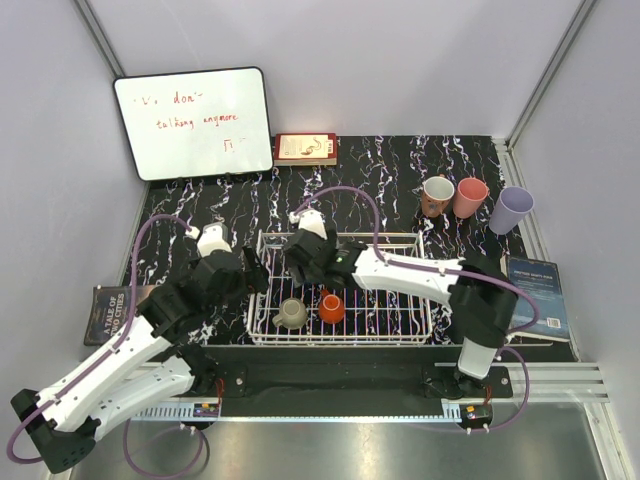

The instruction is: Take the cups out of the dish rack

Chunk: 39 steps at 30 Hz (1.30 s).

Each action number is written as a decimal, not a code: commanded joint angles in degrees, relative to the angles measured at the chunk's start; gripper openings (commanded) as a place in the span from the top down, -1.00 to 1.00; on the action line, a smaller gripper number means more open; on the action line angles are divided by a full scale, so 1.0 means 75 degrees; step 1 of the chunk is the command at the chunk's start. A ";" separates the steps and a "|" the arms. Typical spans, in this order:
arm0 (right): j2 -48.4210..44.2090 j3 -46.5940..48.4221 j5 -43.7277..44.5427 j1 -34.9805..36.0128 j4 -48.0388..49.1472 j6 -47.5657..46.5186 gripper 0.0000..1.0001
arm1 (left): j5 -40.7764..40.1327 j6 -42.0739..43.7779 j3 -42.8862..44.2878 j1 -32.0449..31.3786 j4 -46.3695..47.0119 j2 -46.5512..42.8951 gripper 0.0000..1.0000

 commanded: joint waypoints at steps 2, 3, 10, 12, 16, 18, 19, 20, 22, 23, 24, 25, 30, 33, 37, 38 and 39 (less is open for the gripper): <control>-0.1893 -0.0557 0.0499 0.0051 0.0190 0.0362 1.00 | -0.0055 -0.0025 0.0032 -0.0012 0.0169 -0.0175 -0.98; -0.2118 -0.0639 0.0489 0.0051 0.0213 0.0386 1.00 | -0.0055 -0.0026 0.0032 -0.0012 0.0180 -0.0199 -0.98; -0.4122 -0.1915 0.0044 0.0051 0.1463 0.0760 1.00 | 0.0179 -0.0072 -0.0038 -0.0012 0.0554 -0.0362 -0.98; -0.4673 -0.2418 -0.0342 0.0051 0.2015 0.0889 1.00 | 0.0412 -0.0072 -0.0132 -0.0012 0.0881 -0.0479 -0.98; -0.5143 -0.2807 -0.1032 -0.0008 0.3013 0.1194 1.00 | 0.0858 -0.0189 -0.0343 -0.0012 0.1690 -0.0807 -0.98; -0.5354 -0.3098 -0.1292 -0.0031 0.3711 0.1369 1.00 | 0.1174 -0.0236 -0.0565 -0.0012 0.2472 -0.1157 -0.98; -0.5459 -0.3286 -0.1606 -0.0055 0.4042 0.1428 1.00 | 0.1280 -0.0260 -0.0659 -0.0012 0.2779 -0.1287 -0.97; -0.5704 -0.3509 -0.1760 -0.0090 0.4440 0.1510 1.00 | 0.1374 -0.0283 -0.0869 -0.0012 0.3107 -0.1579 -0.98; -0.5916 -0.4118 -0.2204 -0.0253 0.5495 0.1803 1.00 | 0.1620 -0.0376 -0.1069 -0.0012 0.4056 -0.1838 -0.98; -0.6079 -0.4283 -0.2323 -0.0324 0.5765 0.2059 1.00 | 0.1702 -0.0412 -0.1290 -0.0012 0.4372 -0.2060 -0.98; -0.6139 -0.4586 -0.2452 -0.0394 0.6255 0.2166 1.00 | 0.1866 -0.0459 -0.1397 -0.0012 0.4956 -0.2166 -0.98; -0.6198 -0.4728 -0.2708 -0.0464 0.6481 0.2306 1.00 | 0.1948 -0.0552 -0.1479 -0.0012 0.5228 -0.2237 -0.98; -0.6339 -0.5513 -0.3296 -0.0863 0.7909 0.3104 1.00 | 0.2416 -0.0892 -0.1913 -0.0012 0.6399 -0.2297 -0.98; -0.6199 -0.5643 -0.3634 -0.0875 0.8379 0.3280 1.00 | 0.2791 -0.1103 -0.2054 -0.0012 0.6881 -0.2086 -0.98; -0.5941 -0.5644 -0.4069 -0.0875 0.8767 0.3432 1.00 | 0.3226 -0.1326 -0.2253 -0.0012 0.7644 -0.1875 -0.97; -0.5871 -0.5620 -0.4117 -0.0887 0.8803 0.3444 1.00 | 0.3296 -0.1338 -0.2277 0.0000 0.7773 -0.1782 -0.98; -0.5859 -0.5597 -0.4163 -0.0887 0.8873 0.3444 1.00 | 0.3355 -0.1350 -0.2277 0.0000 0.7971 -0.1723 -0.98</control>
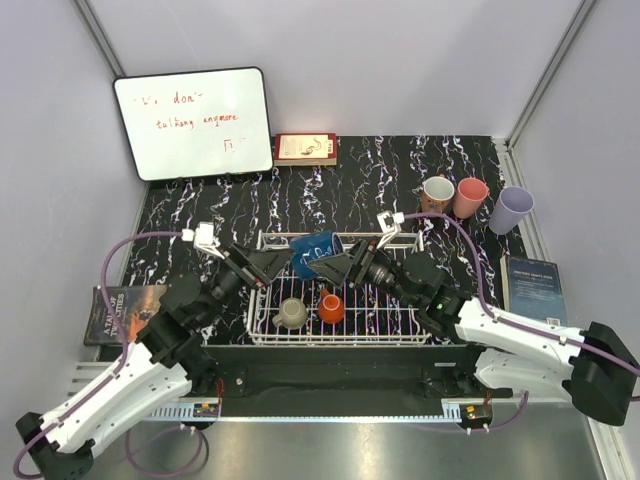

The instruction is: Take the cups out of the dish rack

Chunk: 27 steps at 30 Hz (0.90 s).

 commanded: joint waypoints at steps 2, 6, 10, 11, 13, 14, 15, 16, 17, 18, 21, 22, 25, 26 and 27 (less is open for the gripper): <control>0.0107 0.0264 -0.0661 -0.0033 0.1792 0.0297 1.00 | 0.1019 -0.0266 -0.0013 0.0000 0.1652 0.0352 -0.98; 0.0201 0.0381 -0.0779 -0.0033 0.1734 0.0273 1.00 | 0.1523 -0.0382 -0.0012 0.0000 0.2144 0.0506 -0.92; 0.0318 0.0381 -0.0919 -0.0033 0.1757 0.0297 1.00 | 0.1583 -0.0406 -0.0013 0.0000 0.2298 0.0494 -0.79; 0.0330 0.0358 -0.0943 -0.0033 0.1780 0.0332 1.00 | 0.1606 -0.0406 -0.0001 0.0000 0.2344 0.0506 -0.76; 0.0388 0.0323 -0.1013 -0.0045 0.1850 0.0379 1.00 | 0.1676 -0.0418 -0.0001 0.0000 0.2438 0.0529 -0.59; 0.0400 0.0288 -0.1036 -0.0045 0.1885 0.0390 1.00 | 0.1723 -0.0430 -0.0001 0.0000 0.2566 0.0611 -0.54; 0.0412 0.0276 -0.1083 -0.0021 0.1944 0.0414 1.00 | 0.1851 -0.0465 -0.0012 0.0000 0.2637 0.0658 -0.47; 0.0447 0.0276 -0.1107 -0.0033 0.1956 0.0426 1.00 | 0.1922 -0.0488 -0.0001 0.0000 0.2730 0.0774 -0.40; 0.0470 0.0276 -0.1130 -0.0033 0.1956 0.0426 1.00 | 0.2120 -0.0523 -0.0001 0.0000 0.2917 0.0845 -0.36; 0.0494 0.0287 -0.1153 -0.0045 0.1991 0.0437 1.00 | 0.2238 -0.0593 -0.0001 0.0000 0.3035 0.0915 -0.33; 0.0576 0.0346 -0.1294 -0.0033 0.2049 0.0461 1.00 | 0.2590 -0.0757 -0.0047 0.0000 0.3503 0.1220 -0.27; 0.0657 0.0369 -0.1410 -0.0033 0.2061 0.0461 1.00 | 0.2683 -0.0804 -0.0059 0.0000 0.3621 0.1348 -0.26; 0.0798 0.0382 -0.1610 -0.0033 0.2213 0.0531 1.00 | 0.2895 -0.0863 -0.0024 0.0000 0.3891 0.1536 -0.23; 0.0822 0.0358 -0.1634 -0.0033 0.2249 0.0566 1.00 | 0.2942 -0.0863 -0.0024 0.0000 0.3938 0.1560 -0.22; 0.0822 0.0346 -0.1657 -0.0033 0.2307 0.0578 1.00 | 0.2954 -0.0852 -0.0012 0.0000 0.3950 0.1572 -0.18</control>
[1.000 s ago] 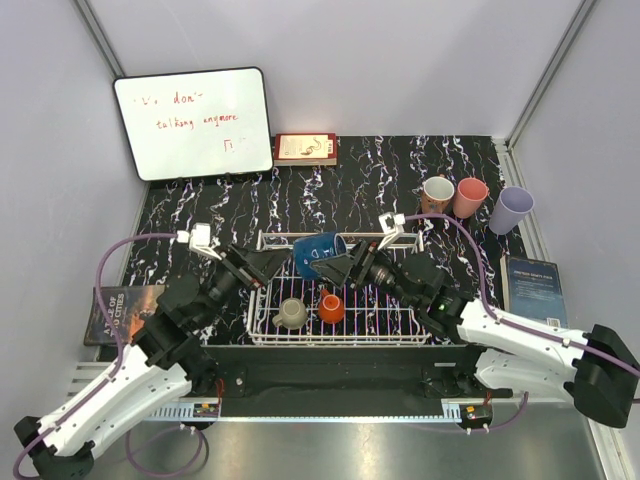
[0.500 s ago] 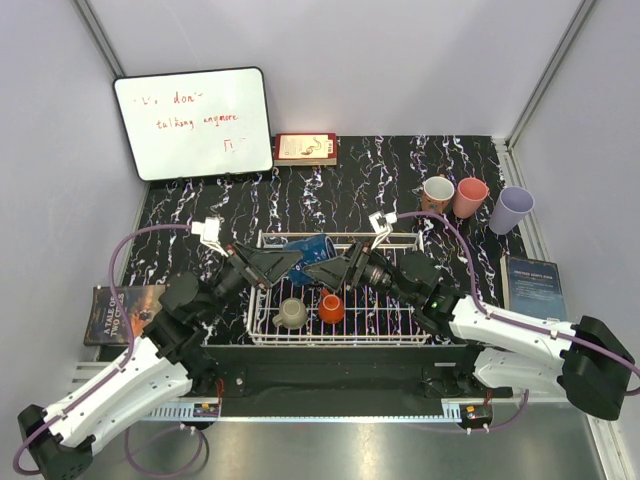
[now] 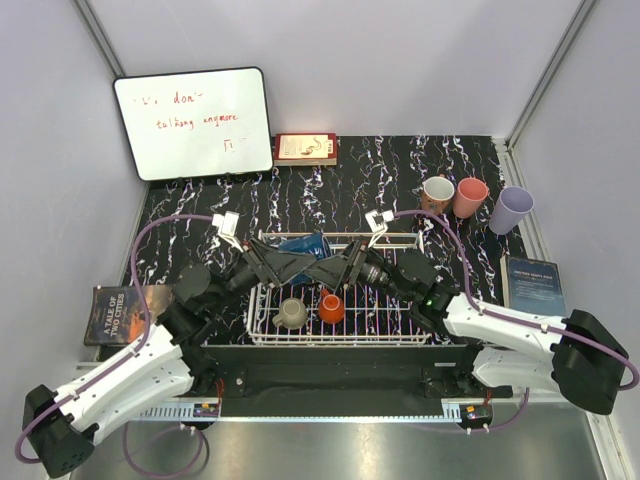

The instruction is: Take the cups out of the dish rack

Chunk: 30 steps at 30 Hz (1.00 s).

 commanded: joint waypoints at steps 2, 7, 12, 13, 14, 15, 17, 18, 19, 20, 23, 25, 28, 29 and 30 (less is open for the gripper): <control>0.0050 0.0294 -0.0644 0.0005 0.0976 0.0115 1.00 | 0.0567 -0.0079 0.0096 0.0009 0.1161 0.0066 -0.14; -0.0102 0.0130 -0.0855 0.0005 0.1011 0.0115 1.00 | 0.0497 0.0026 0.0212 0.0032 0.0951 0.0031 -0.20; -0.0477 -0.0222 -0.0820 0.0005 0.0754 0.0080 1.00 | 0.0368 0.0085 0.0260 0.0079 0.0739 -0.0005 -0.34; -0.0617 -0.0269 -0.0820 0.0005 0.0719 0.0068 1.00 | 0.0368 0.0085 0.0283 0.0091 0.0727 -0.0005 -0.34; -0.0688 -0.0339 -0.0808 0.0005 0.0625 0.0045 1.00 | 0.0356 0.0096 0.0272 0.0102 0.0727 -0.0005 -0.35; -0.0746 -0.0374 -0.0820 -0.0007 0.0590 0.0033 1.00 | 0.0345 0.0097 0.0295 0.0103 0.0727 -0.0005 -0.34; -0.0887 -0.0491 -0.0820 0.0005 0.0508 0.0021 1.00 | 0.0333 0.0108 0.0283 0.0126 0.0751 0.0019 -0.25; -0.0946 -0.0538 -0.0831 0.0005 0.0496 0.0021 1.00 | 0.0333 0.0120 0.0283 0.0138 0.0762 0.0030 -0.20; -0.0981 -0.0608 -0.0843 0.0005 0.0484 0.0021 1.00 | 0.0356 0.0108 0.0295 0.0126 0.0844 0.0054 -0.15; -0.1016 -0.0632 -0.0890 0.0005 0.0437 0.0021 1.00 | 0.0414 0.0131 0.0295 0.0126 0.0879 0.0066 -0.08; -0.1063 -0.0702 -0.0948 0.0005 0.0390 0.0033 1.00 | 0.0578 0.0132 0.0353 0.0149 0.1031 0.0217 0.30; -0.1028 -0.0714 -0.0960 0.0005 0.0367 0.0068 1.00 | 0.0661 0.0120 0.0365 0.0149 0.1090 0.0335 0.78; -0.0876 -0.0633 -0.1171 0.0005 0.0448 0.0115 1.00 | 0.0742 0.0097 0.0400 0.0149 0.1032 0.0487 1.00; -0.0818 -0.0609 -0.1276 0.0017 0.0460 0.0138 1.00 | 0.0766 0.0085 0.0424 0.0149 0.1032 0.0522 1.00; -0.0724 -0.0551 -0.1312 0.0005 0.0472 0.0150 1.00 | 0.0801 0.0096 0.0447 0.0161 0.0939 0.0604 1.00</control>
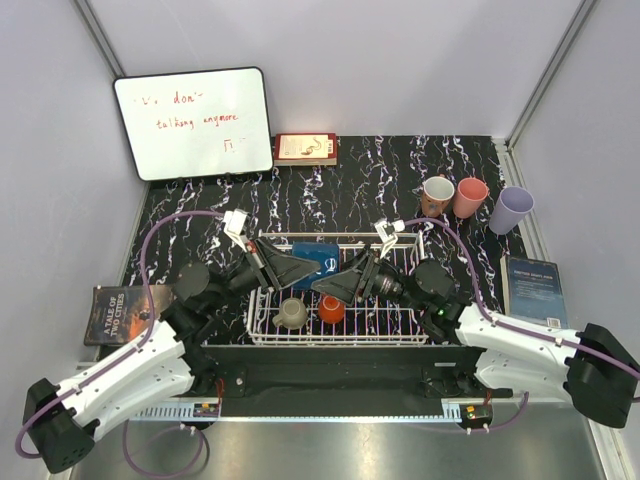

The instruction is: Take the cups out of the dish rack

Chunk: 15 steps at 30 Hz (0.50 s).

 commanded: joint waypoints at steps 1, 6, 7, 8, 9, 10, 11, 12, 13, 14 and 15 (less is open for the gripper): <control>0.0180 0.0216 -0.0545 0.0034 -0.0009 0.0106 1.00 | -0.0262 0.0895 0.0409 0.0173 0.0059 0.0281 1.00; 0.0403 0.0484 -0.0628 0.0034 -0.0265 0.0049 0.95 | -0.0437 0.1293 0.0796 0.0173 -0.1216 0.0387 1.00; 0.0380 0.0567 -0.0605 0.0034 -0.0696 -0.0045 0.79 | -0.0646 0.1468 0.0820 0.0173 -0.1406 0.0329 1.00; 0.0298 0.0672 -0.0512 0.0034 -0.0967 -0.0162 0.57 | -0.0788 0.1585 0.0936 0.0161 -0.1651 0.0189 1.00; 0.0216 0.0882 -0.0418 0.0034 -0.1283 -0.0395 0.37 | -0.0894 0.1726 0.1018 0.0161 -0.2199 0.0118 1.00; 0.0123 0.0977 -0.0289 0.0034 -0.1901 -0.0549 0.04 | -0.1173 0.2029 0.1124 0.0173 -0.2506 0.0059 1.00; -0.0076 0.1071 0.0025 0.0023 -0.2220 -0.0689 -0.14 | -0.1304 0.2194 0.1368 0.0173 -0.2811 -0.0046 1.00; -0.0182 0.1234 0.0191 0.0034 -0.2537 -0.0969 -0.26 | -0.1456 0.2347 0.1487 0.0173 -0.3347 -0.0105 1.00; -0.0299 0.1317 0.0378 0.0034 -0.3074 -0.1111 -0.48 | -0.1736 0.2627 0.1592 0.0173 -0.3573 -0.0163 1.00; -0.0497 0.1387 0.0798 0.0023 -0.3334 -0.1217 -0.56 | -0.1866 0.2757 0.1802 0.0173 -0.3784 -0.0257 1.00; -0.0581 0.1493 0.0976 0.0022 -0.3766 -0.1415 -0.63 | -0.1983 0.2863 0.1897 0.0173 -0.4123 -0.0292 1.00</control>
